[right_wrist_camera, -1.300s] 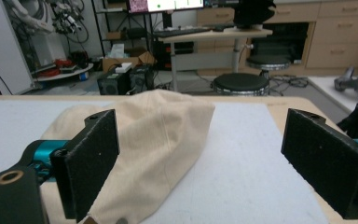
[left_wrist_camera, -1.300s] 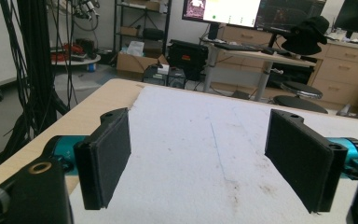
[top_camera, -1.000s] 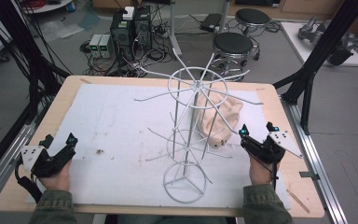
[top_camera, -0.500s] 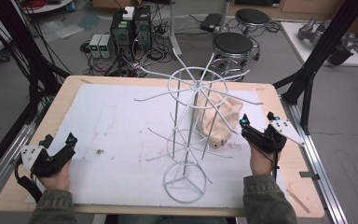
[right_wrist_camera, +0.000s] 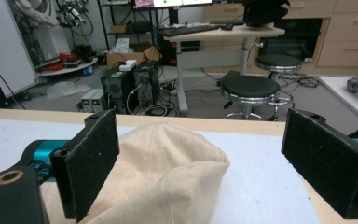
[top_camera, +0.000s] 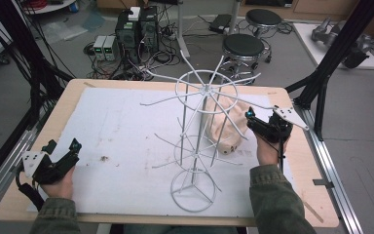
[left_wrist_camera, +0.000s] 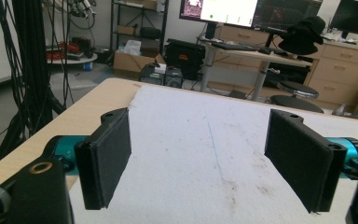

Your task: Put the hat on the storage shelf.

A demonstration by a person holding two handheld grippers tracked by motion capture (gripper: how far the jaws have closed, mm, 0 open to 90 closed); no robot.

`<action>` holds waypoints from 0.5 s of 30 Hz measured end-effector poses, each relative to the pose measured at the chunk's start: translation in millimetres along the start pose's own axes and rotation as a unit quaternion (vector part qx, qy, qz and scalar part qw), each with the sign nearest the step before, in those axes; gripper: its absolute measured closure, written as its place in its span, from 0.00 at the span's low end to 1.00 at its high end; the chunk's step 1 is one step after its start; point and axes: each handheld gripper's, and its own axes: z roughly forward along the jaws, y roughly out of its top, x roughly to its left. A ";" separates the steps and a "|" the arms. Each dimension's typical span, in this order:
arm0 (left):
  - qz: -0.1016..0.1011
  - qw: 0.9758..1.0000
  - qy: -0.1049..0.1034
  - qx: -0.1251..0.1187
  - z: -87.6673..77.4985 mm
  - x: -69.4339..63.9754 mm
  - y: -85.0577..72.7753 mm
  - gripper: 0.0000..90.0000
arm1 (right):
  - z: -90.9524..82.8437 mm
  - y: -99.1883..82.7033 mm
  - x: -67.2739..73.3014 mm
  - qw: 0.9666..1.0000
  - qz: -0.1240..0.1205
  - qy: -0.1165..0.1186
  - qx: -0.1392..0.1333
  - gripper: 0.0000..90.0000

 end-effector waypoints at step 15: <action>0.003 1.000 -0.007 0.002 1.2 -1.4 -0.3 0.25 | 43.4 -4.0 -14.5 0.998 0.033 0.003 0.043 0.11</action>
